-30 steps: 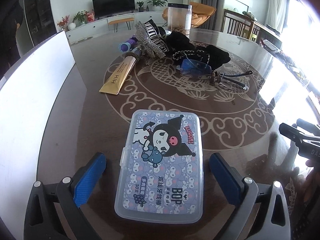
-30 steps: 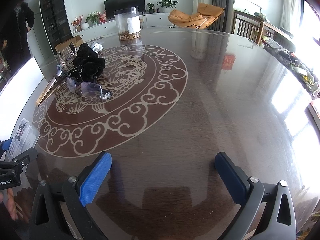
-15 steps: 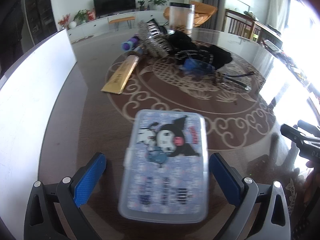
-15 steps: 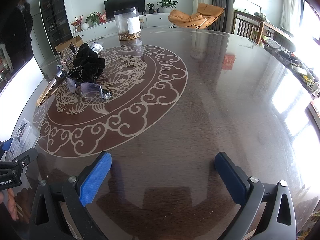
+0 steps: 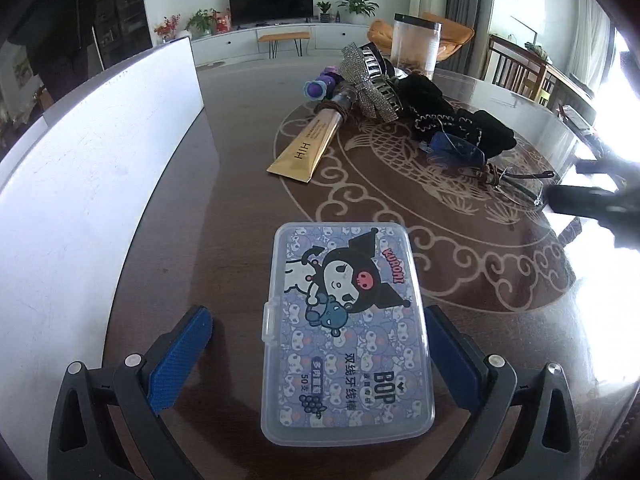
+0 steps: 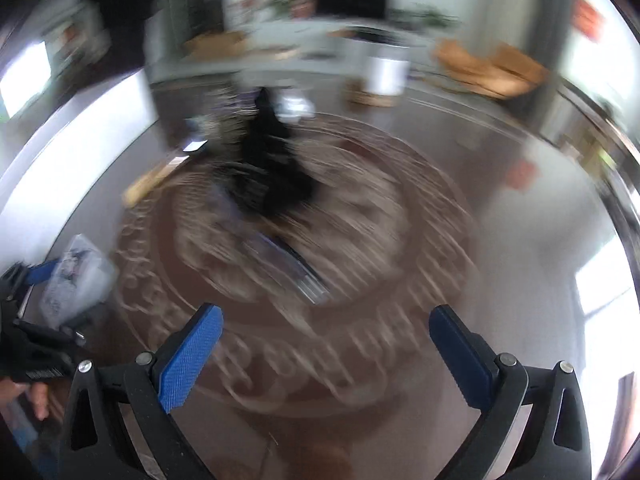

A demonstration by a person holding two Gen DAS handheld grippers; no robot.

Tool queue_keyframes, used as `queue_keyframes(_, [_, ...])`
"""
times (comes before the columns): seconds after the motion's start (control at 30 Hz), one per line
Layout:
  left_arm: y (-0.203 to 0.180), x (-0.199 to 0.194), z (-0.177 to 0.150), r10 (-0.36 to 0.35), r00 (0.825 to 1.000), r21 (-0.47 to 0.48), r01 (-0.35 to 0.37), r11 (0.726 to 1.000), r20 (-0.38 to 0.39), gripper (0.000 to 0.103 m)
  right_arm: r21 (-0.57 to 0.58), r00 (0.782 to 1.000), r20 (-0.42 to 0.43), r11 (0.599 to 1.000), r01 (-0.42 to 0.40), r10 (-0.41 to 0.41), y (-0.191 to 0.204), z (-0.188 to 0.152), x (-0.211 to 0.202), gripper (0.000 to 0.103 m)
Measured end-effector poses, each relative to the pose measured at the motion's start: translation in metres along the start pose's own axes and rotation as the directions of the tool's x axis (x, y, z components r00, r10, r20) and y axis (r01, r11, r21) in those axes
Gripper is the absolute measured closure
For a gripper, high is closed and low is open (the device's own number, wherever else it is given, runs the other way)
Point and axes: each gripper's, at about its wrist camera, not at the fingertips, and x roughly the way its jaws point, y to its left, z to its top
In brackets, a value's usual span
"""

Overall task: Organize objects
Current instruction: 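Grasp the blue-framed eyeglasses with the right tool while the left tool holds the box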

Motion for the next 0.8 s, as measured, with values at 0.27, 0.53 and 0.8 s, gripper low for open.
queue_keyframes(0.27, [-0.002,0.000,0.000,-0.004,1.000,0.004,0.005,1.000,-0.002,0.000,-0.190,0.990,-0.140,0.980,-0.052,0.025,0.045,0.044,0.062,0.052])
queue_keyframes(0.53, [-0.002,-0.002,0.002,-0.051,0.994,0.083,0.059,0.995,-0.096,0.000,0.008,0.952,-0.283,0.993,-0.117,0.115,0.053,0.006,0.041,0.068])
queue_keyframes(0.8, [0.014,-0.009,0.018,-0.155,0.984,0.036,0.158,0.987,-0.089,0.041,-0.059,0.952,-0.305,0.997,-0.051,0.031,0.078,0.017,0.043,0.042])
